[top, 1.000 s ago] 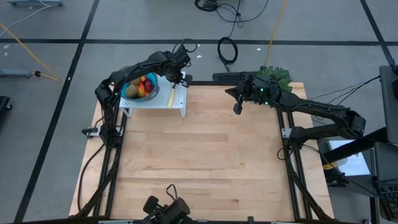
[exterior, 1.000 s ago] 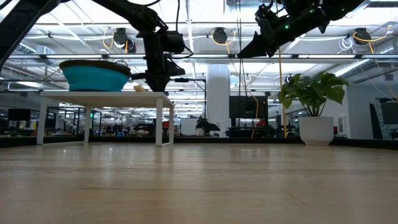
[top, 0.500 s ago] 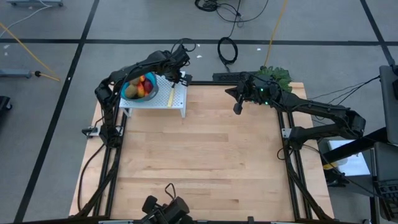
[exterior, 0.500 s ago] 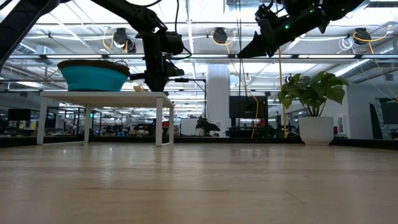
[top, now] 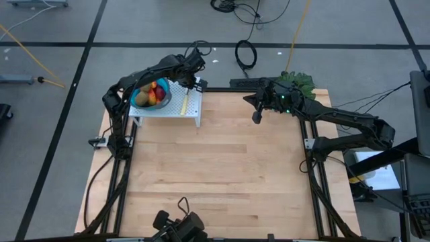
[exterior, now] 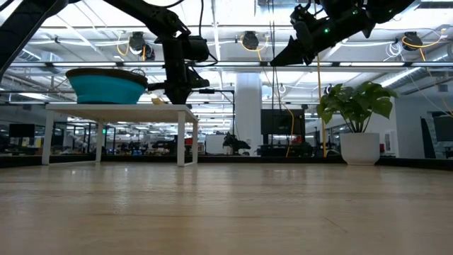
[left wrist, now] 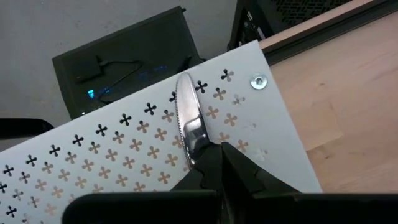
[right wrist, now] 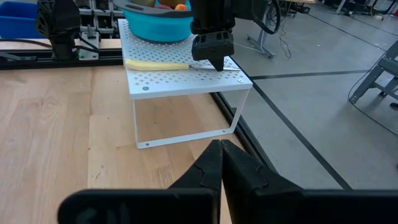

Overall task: Pick & Place Fruit
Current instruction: Put the butter knife into the right side of the blue strainer bowl on the shelf, then return to Home Position

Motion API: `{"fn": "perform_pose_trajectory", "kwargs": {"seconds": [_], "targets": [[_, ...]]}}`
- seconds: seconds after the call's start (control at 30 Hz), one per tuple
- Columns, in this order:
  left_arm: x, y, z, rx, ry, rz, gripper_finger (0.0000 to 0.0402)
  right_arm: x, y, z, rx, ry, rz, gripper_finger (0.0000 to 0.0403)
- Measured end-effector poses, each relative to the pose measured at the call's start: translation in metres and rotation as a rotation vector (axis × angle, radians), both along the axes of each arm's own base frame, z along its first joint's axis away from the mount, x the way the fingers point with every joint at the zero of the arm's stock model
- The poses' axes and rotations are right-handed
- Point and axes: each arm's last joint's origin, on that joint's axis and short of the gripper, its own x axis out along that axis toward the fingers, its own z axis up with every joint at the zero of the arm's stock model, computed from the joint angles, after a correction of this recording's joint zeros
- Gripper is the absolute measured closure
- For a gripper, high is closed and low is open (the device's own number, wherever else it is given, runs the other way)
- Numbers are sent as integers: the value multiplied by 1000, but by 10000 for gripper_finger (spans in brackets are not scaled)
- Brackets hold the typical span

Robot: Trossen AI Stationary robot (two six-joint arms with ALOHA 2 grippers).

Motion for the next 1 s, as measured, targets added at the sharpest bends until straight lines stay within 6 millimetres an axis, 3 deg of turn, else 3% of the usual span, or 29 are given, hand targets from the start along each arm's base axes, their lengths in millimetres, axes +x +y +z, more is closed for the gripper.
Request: {"fn": "perform_pose_trajectory", "kwargs": {"seconds": [0.4, 0.6, 0.73, 1.0], "targets": [[-2, 4, 5, 23, 5, 5, 402, 0, 0, 0, 0, 0, 0, 403], [3, 7, 53, 154, -63, -32, 402, 0, 0, 0, 0, 0, -1, 403], [-5, -1, 82, 197, -11, -4, 402, 0, 0, 0, 0, 0, -1, 403], [-10, -31, 115, 185, 36, -71, 401, -1, -1, 0, -17, 9, 1, 403]]}}
